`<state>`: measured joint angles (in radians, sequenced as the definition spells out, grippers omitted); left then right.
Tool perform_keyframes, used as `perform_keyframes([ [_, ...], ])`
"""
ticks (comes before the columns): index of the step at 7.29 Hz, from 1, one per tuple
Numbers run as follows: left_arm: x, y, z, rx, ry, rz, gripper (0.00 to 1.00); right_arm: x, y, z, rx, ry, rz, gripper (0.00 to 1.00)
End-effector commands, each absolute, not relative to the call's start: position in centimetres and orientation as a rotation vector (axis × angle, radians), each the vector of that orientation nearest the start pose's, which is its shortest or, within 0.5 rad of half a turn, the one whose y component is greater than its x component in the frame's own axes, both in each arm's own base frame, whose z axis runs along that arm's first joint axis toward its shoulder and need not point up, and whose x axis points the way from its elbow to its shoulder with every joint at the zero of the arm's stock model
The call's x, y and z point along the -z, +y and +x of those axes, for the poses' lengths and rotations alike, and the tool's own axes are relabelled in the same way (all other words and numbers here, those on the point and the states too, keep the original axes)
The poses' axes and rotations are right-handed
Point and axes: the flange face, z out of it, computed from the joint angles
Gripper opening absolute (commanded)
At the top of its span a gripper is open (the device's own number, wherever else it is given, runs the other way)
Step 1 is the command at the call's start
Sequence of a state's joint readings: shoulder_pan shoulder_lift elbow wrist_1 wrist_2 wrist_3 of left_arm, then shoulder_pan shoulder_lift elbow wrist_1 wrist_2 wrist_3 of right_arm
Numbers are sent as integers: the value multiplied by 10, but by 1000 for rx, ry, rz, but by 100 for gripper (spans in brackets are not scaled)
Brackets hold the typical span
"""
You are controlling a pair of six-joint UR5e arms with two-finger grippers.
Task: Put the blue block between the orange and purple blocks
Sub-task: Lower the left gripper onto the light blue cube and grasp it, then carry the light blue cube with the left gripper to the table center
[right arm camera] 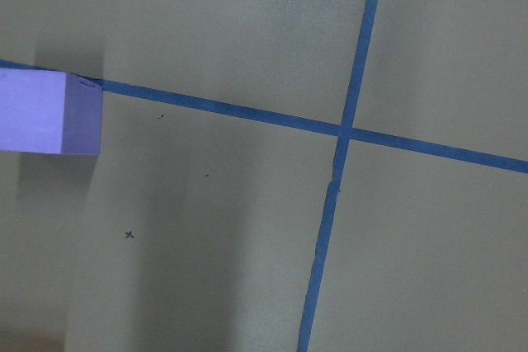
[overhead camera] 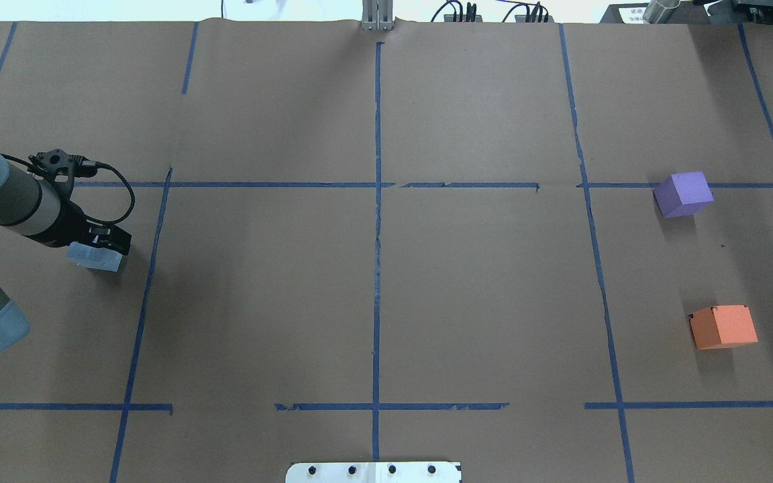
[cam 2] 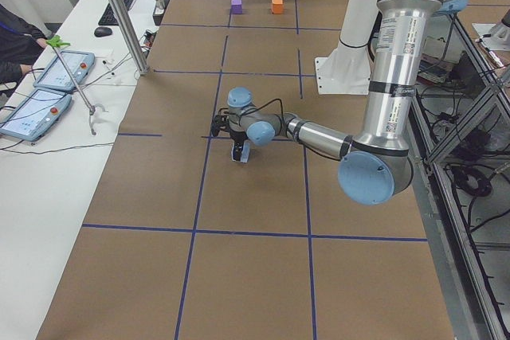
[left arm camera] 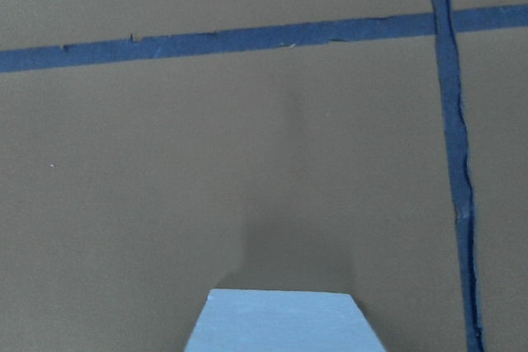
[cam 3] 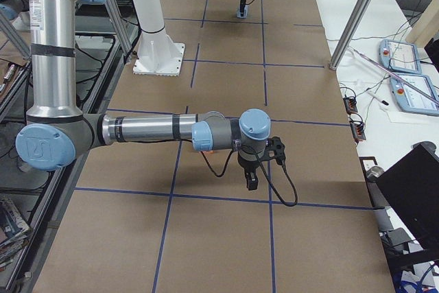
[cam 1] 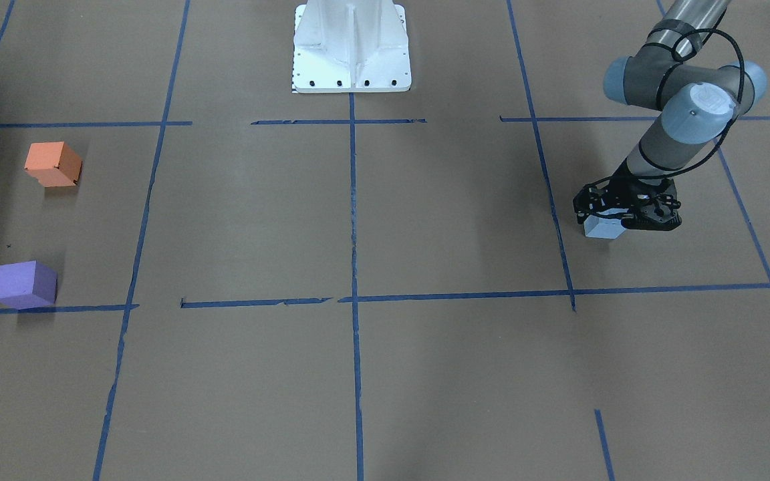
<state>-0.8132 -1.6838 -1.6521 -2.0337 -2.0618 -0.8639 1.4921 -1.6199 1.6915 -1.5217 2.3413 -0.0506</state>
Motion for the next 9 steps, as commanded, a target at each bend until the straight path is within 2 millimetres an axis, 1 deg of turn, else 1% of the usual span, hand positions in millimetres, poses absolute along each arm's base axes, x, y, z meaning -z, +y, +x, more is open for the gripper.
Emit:
perform_keyframes([
  [1,-495,-476,332,-70,813,120,22,-618,-481,26,170,-773,105,100],
  [2,-465,-489,344,-71,843,148,23,-617,-482,26,172,-773,107,100],
  [3,-431,-503,357,-76,859,165,26,-618,-481,26,172,-773,106,100],
  [4,-386,-523,379,-74,855,157,28,-618,-481,26,172,-773,106,100],
  [5,-330,-513,427,-54,865,98,29,-618,-481,26,170,-773,105,100],
  [6,-290,-492,476,-12,888,67,29,-618,-481,26,170,-773,104,100],
  [7,-243,-480,527,24,897,95,29,-618,-481,26,170,-773,104,100],
  [8,-204,-470,582,64,900,80,29,-619,-481,26,169,-773,102,100],
  [9,-178,-463,618,58,891,99,29,-619,-481,26,169,-773,102,100],
])
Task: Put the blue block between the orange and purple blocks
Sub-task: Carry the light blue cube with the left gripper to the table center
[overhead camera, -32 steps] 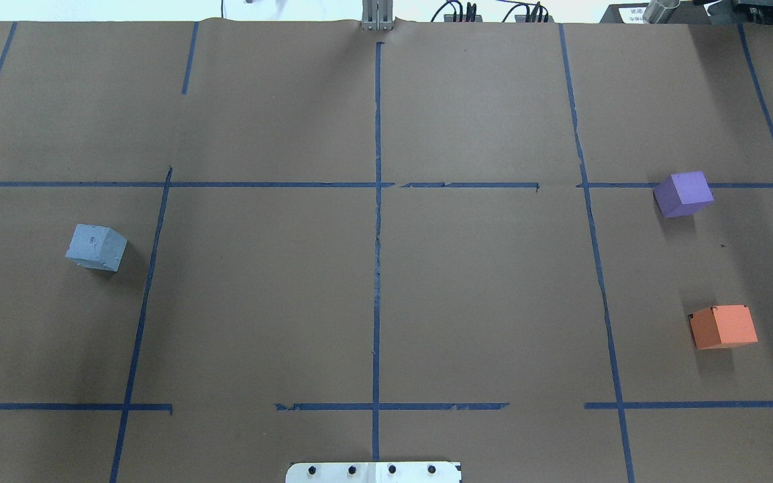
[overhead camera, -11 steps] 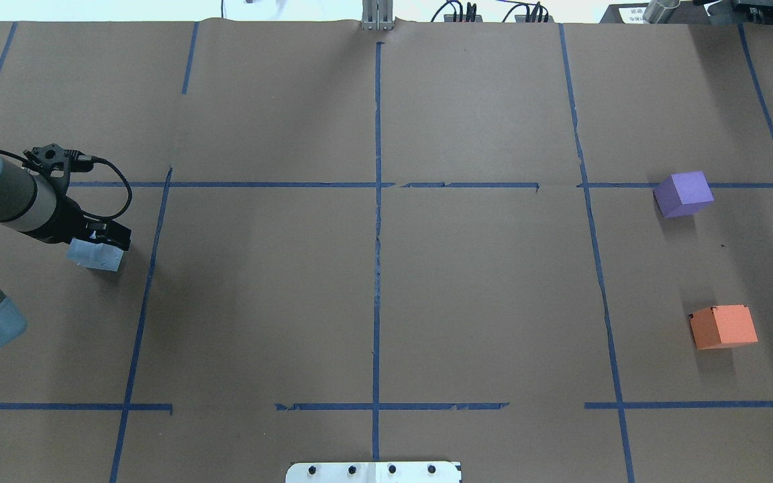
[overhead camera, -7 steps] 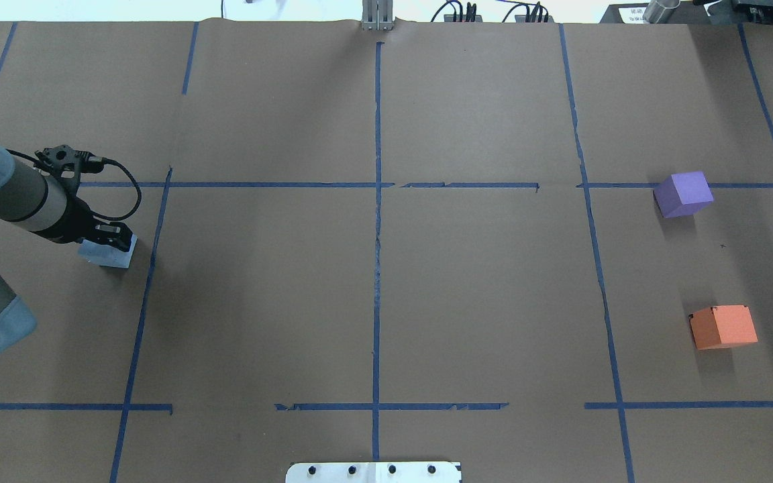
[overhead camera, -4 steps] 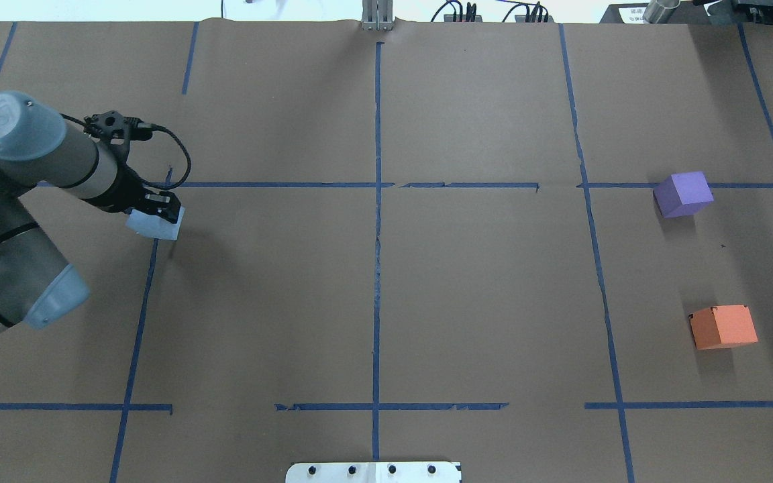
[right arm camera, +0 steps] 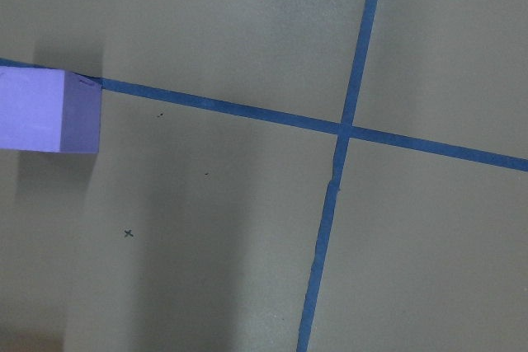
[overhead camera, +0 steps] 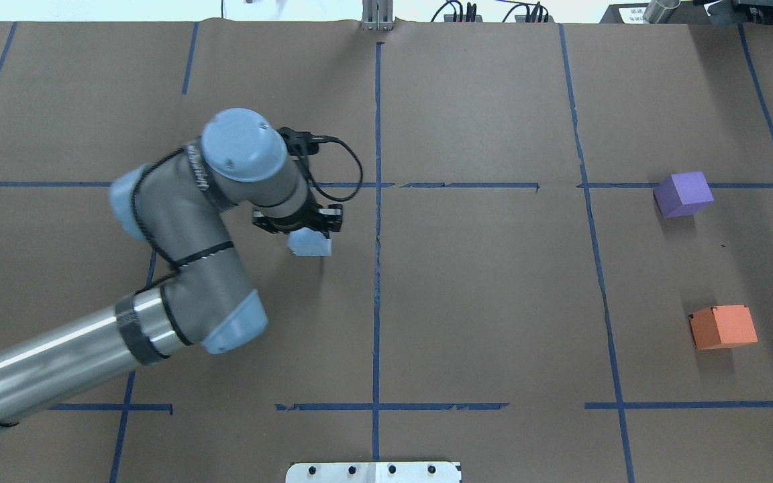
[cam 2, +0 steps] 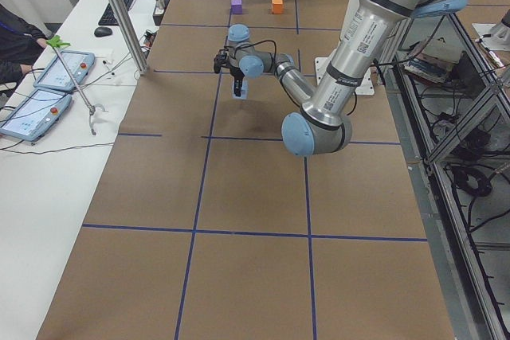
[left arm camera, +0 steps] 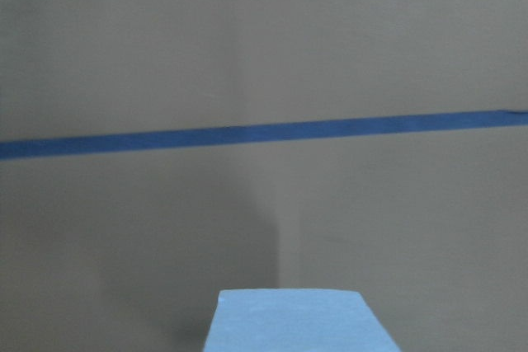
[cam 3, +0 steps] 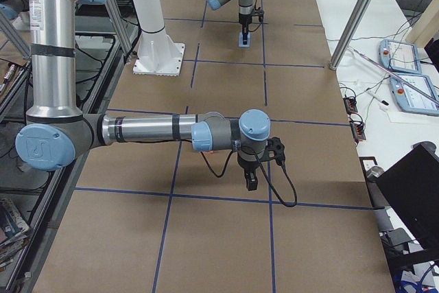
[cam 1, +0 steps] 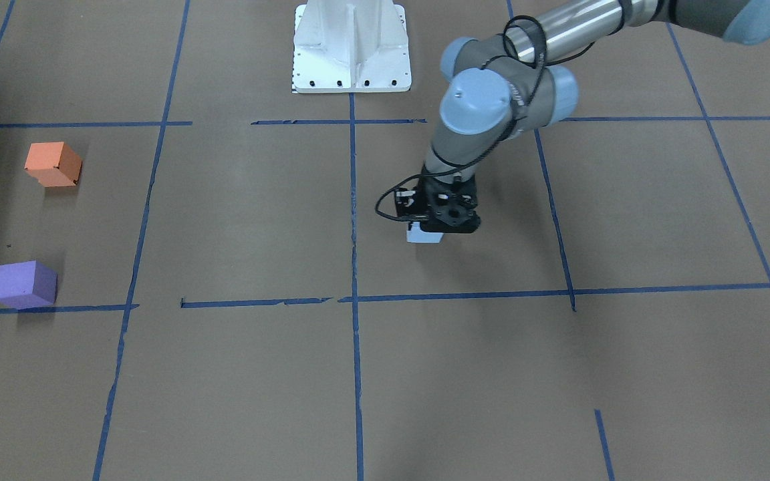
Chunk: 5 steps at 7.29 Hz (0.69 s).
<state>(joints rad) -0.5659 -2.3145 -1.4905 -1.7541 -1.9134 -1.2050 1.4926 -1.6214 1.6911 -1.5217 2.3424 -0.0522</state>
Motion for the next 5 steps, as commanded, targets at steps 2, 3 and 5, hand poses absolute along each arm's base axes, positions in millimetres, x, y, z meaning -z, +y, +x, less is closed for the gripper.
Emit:
perform_keyframes([
  [2,-175,-449,652,61,861,94,85,-621,-479,26,166,-773,97,100],
  [3,-180,-447,654,74,843,117,100,-621,-479,26,166,-773,97,100],
  [5,-172,-455,644,101,860,115,100,-621,-479,26,165,-775,97,100],
])
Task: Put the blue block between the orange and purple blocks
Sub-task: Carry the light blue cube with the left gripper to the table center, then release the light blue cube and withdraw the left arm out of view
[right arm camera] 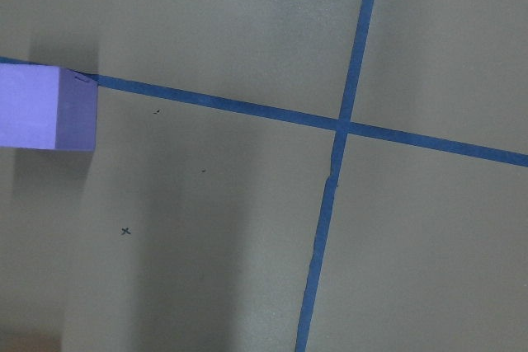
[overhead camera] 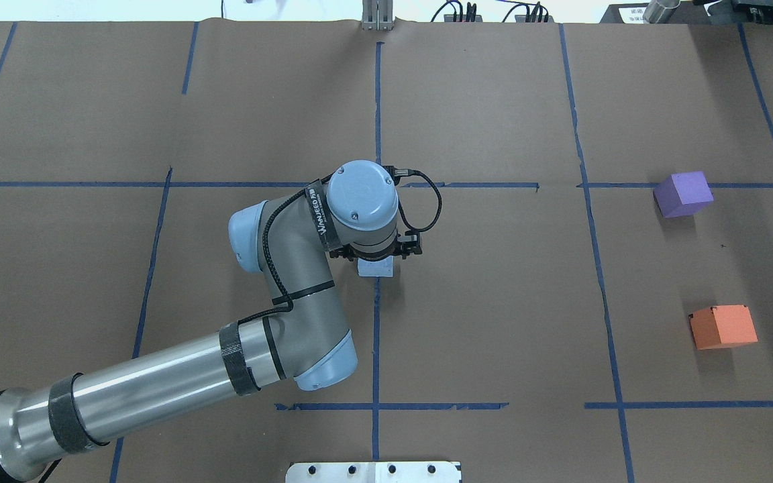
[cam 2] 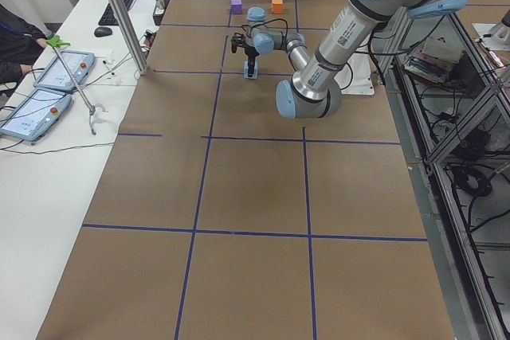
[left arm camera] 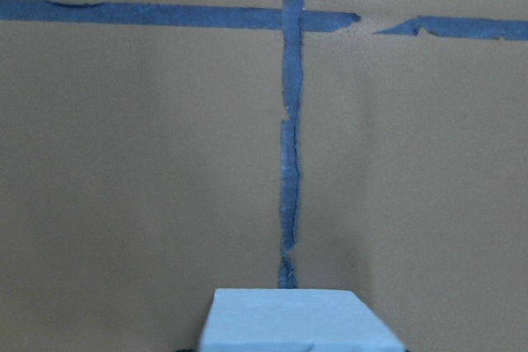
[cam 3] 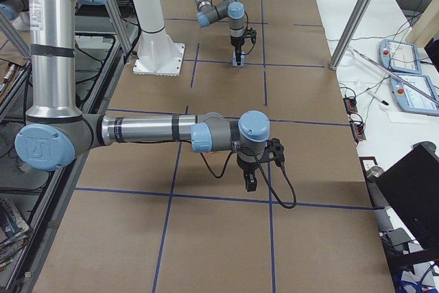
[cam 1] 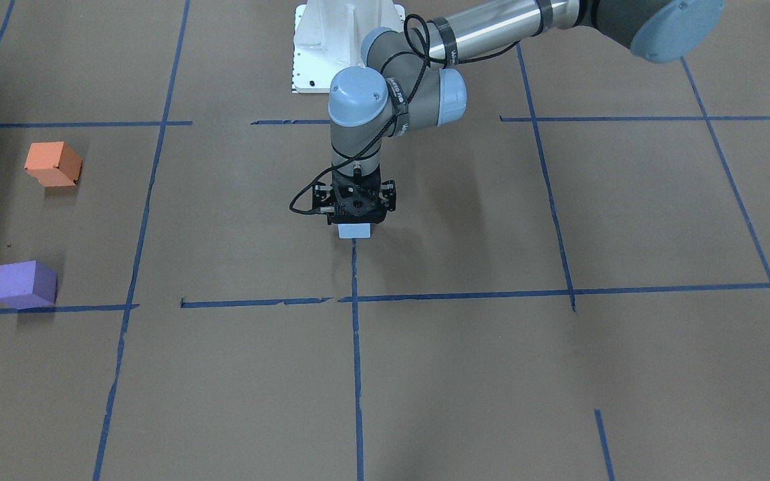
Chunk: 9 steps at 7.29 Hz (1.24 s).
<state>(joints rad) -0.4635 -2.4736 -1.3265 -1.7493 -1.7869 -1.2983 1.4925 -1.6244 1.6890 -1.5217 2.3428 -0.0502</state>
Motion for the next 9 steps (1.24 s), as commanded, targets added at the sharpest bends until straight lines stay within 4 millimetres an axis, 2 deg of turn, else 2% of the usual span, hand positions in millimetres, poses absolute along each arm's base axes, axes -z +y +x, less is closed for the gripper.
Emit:
perform_keyframes([
  [1,-163,-469,616,116,865,96,100,-621,-479,26,165,-775,97,100],
  [2,-157,-479,571,96,885,65,100,-621,-479,26,167,-773,97,100],
  [3,-169,-483,510,40,886,75,100,-621,-480,26,167,-773,99,100],
  [4,-197,-497,443,-21,867,104,100,-620,-481,26,169,-773,100,100],
  [5,-241,-516,374,-83,849,125,100,-618,-482,25,169,-775,103,100],
  [7,-359,-553,221,-177,799,142,100,-610,-486,25,172,-776,117,100],
  [8,-418,-553,154,-272,746,179,100,-598,-496,23,180,-780,138,100],
  [9,-458,-555,86,-282,713,201,100,-590,-500,22,188,-787,152,100],
])
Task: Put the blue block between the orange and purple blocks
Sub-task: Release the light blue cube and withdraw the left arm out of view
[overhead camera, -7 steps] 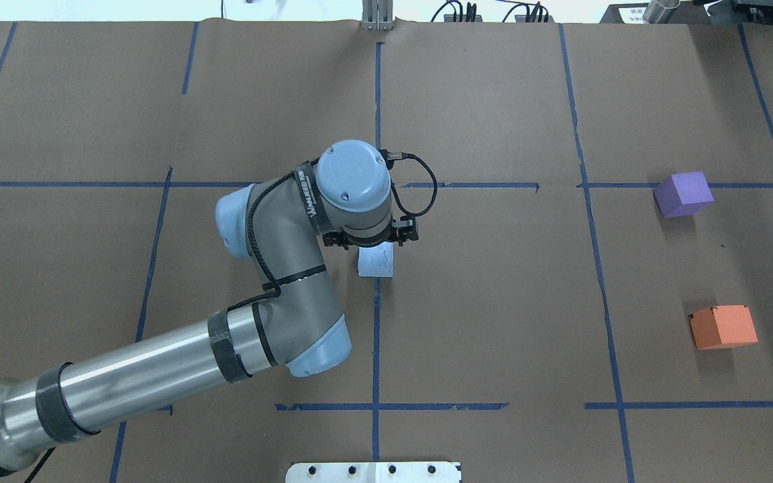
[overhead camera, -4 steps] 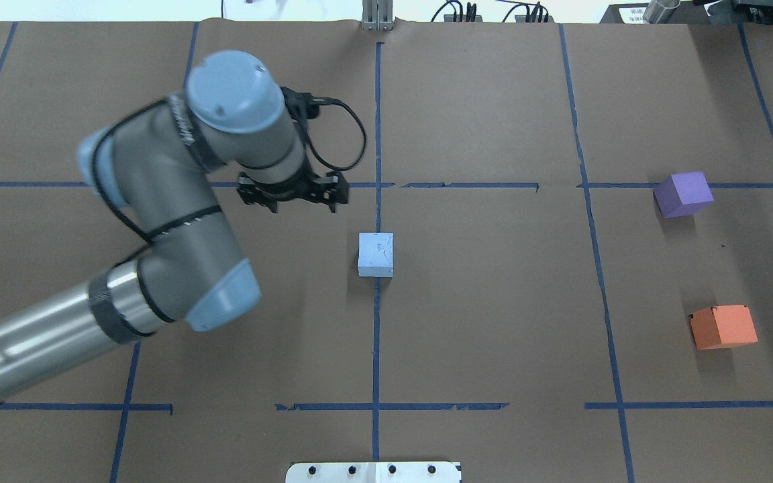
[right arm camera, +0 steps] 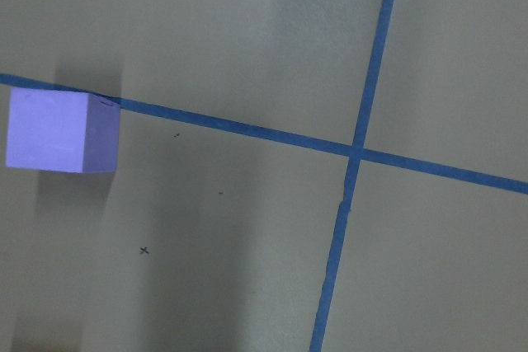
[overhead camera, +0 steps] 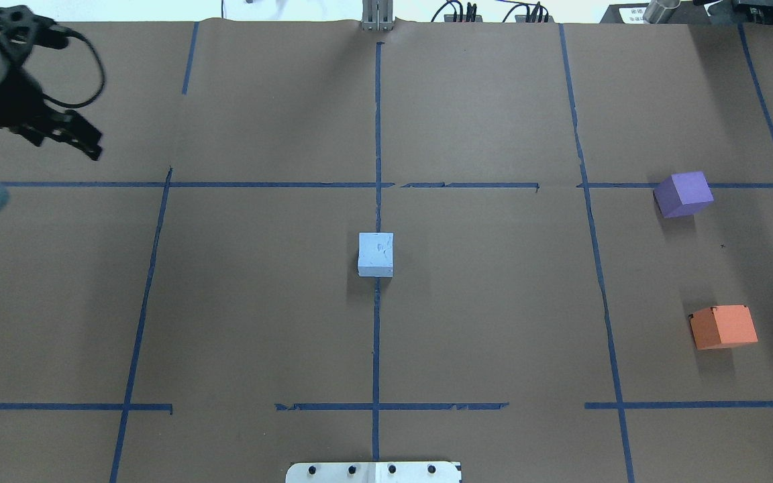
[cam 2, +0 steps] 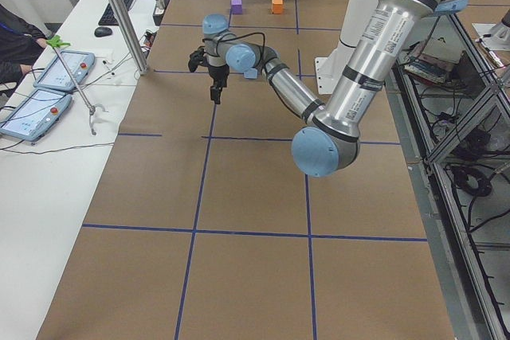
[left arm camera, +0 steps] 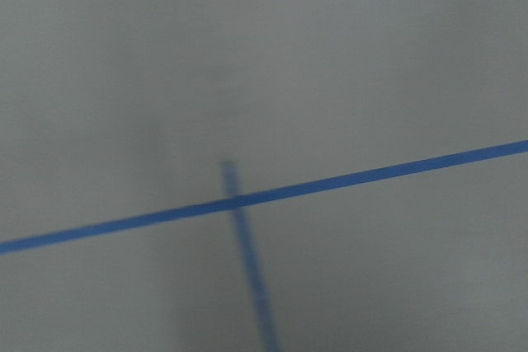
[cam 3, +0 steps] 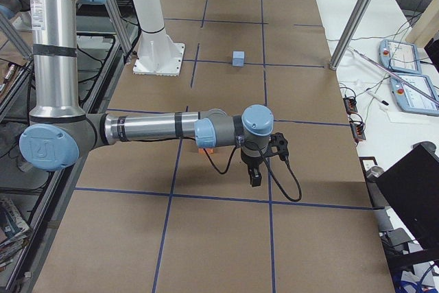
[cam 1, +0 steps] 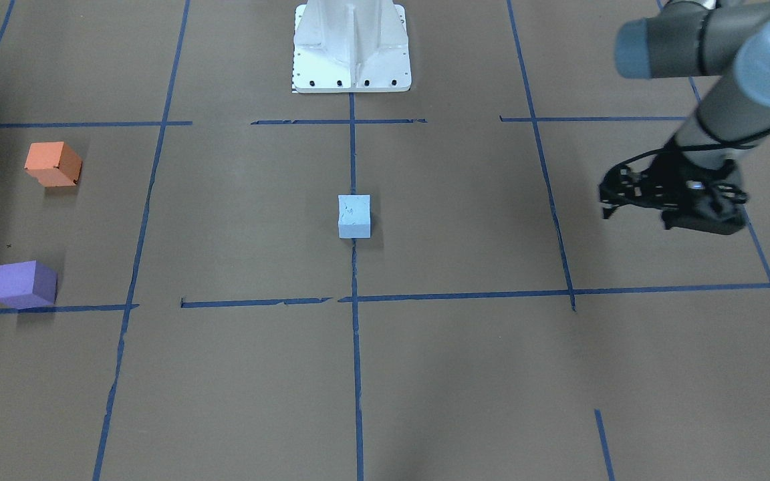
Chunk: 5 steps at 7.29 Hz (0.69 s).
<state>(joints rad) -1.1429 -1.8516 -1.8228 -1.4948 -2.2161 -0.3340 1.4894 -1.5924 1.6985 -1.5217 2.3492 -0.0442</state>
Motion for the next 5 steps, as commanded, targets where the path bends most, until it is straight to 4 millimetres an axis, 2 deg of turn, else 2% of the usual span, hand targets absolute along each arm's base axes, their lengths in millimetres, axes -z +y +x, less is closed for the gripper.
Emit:
perform_keyframes([
  [1,-520,-526,40,-246,764,134,100,-567,-512,18,198,-808,179,100],
  [2,-566,-497,-5,-148,764,87,100,-544,-527,9,148,-839,180,100],
  [3,-587,-476,-36,-109,763,95,100,-508,-535,-23,154,-854,183,100],
  [4,-614,-449,-49,-156,786,90,100,-476,-536,-52,156,-871,185,100],
  [5,-614,-442,-57,-138,852,98,100,-440,-536,-94,170,-890,180,100],
])
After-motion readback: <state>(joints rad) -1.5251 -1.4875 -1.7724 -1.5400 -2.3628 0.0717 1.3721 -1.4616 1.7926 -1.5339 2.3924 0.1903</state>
